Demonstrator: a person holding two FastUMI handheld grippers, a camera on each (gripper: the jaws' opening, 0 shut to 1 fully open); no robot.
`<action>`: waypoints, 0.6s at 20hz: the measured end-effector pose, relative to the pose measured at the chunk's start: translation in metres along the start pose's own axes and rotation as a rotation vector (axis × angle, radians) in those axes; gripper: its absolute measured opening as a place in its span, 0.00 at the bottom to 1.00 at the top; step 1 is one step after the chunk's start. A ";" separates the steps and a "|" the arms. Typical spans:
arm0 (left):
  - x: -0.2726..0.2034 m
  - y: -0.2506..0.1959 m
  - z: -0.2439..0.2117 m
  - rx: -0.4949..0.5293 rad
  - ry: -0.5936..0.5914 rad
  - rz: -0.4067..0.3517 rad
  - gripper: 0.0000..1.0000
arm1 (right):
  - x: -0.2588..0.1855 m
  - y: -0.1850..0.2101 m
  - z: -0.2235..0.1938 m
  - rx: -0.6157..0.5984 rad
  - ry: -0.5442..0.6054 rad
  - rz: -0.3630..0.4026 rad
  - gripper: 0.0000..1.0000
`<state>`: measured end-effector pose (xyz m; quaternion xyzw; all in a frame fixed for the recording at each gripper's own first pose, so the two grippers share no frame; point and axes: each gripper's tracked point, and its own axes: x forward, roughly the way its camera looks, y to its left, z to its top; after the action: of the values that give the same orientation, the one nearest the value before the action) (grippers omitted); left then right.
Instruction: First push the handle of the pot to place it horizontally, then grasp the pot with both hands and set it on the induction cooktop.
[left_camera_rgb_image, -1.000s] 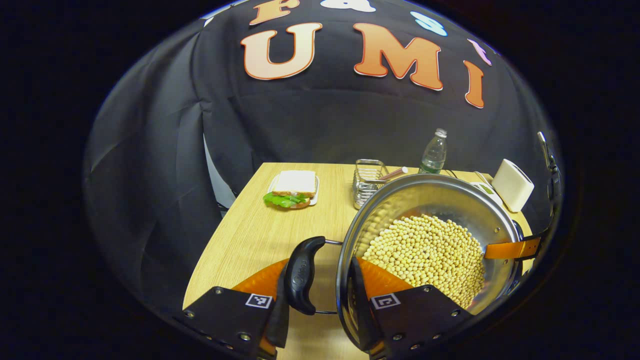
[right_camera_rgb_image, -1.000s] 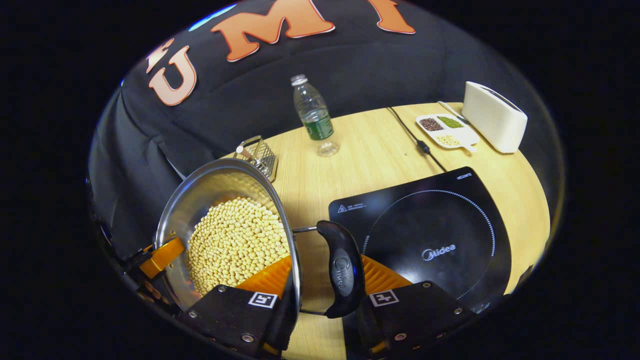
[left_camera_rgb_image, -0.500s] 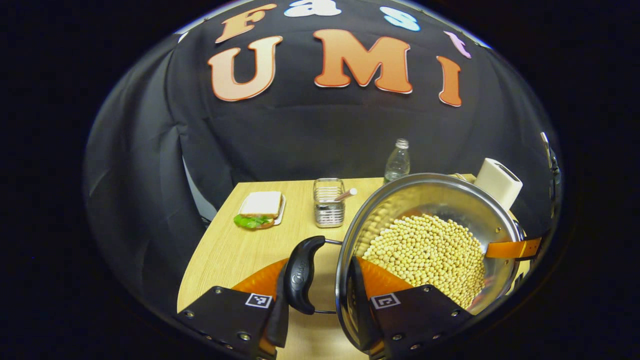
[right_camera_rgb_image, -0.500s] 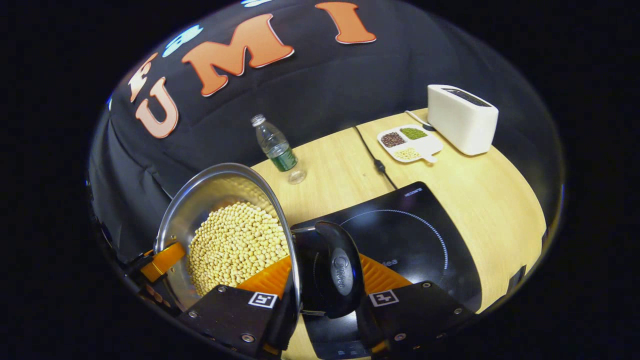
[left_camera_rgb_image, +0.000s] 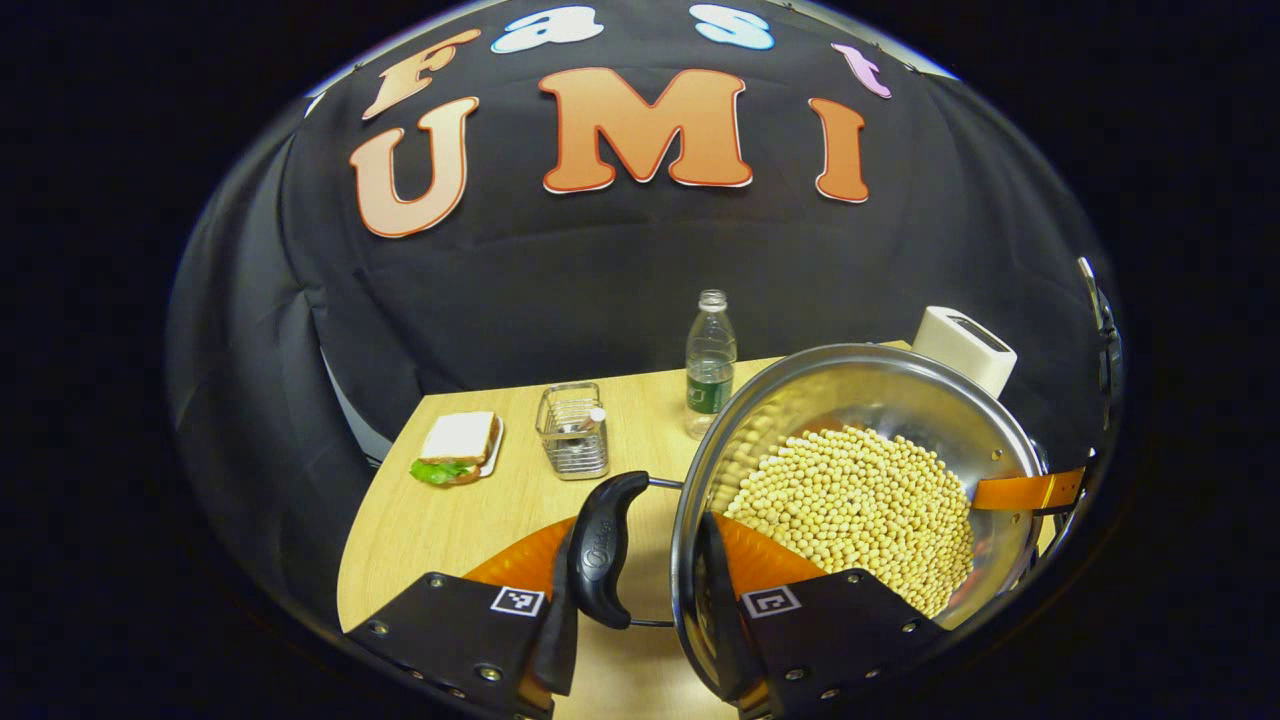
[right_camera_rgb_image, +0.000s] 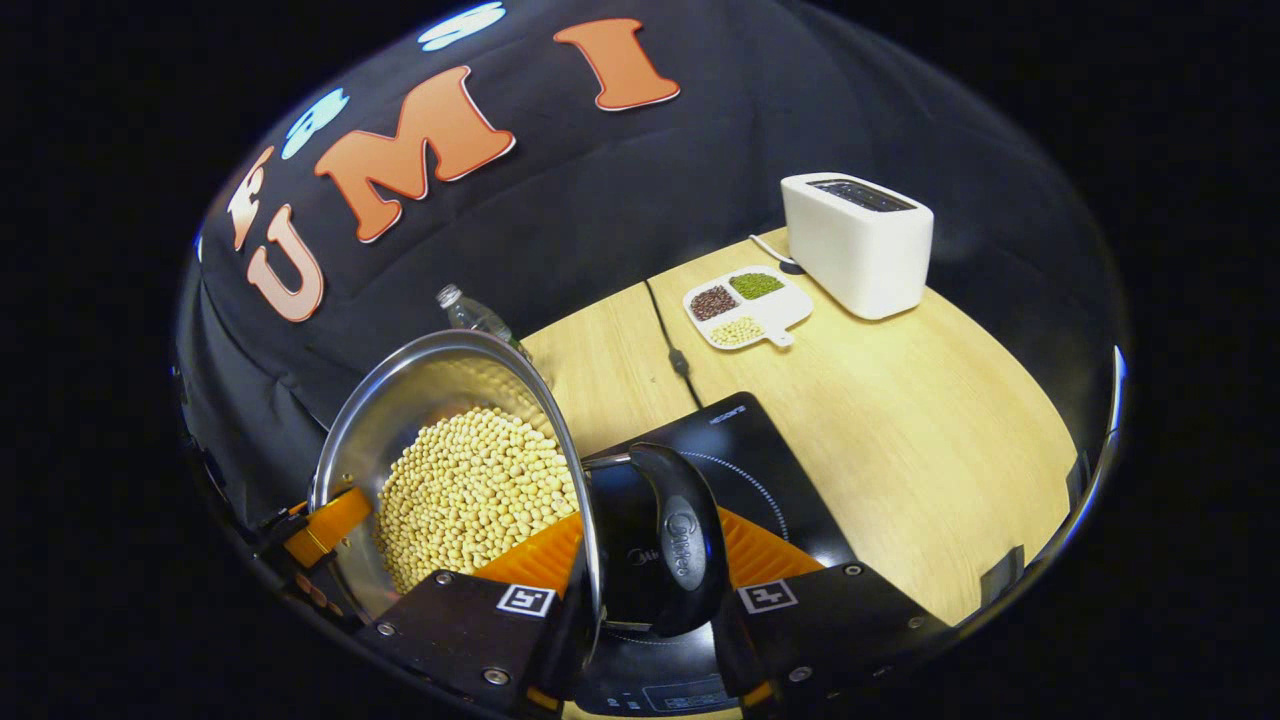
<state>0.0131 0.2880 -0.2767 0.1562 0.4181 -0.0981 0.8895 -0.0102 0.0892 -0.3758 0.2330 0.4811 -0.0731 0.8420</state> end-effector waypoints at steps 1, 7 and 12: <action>0.001 -0.003 0.002 0.002 -0.001 -0.003 0.56 | -0.004 -0.007 -0.001 0.003 -0.001 -0.002 0.52; 0.004 -0.019 0.005 0.013 -0.005 -0.011 0.56 | -0.001 -0.038 0.016 0.011 0.006 -0.008 0.52; 0.006 -0.028 0.002 -0.005 0.015 -0.002 0.57 | 0.011 -0.056 0.026 -0.015 0.025 -0.005 0.52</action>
<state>0.0095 0.2607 -0.2852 0.1541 0.4250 -0.0968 0.8867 -0.0033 0.0284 -0.3923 0.2265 0.4927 -0.0687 0.8374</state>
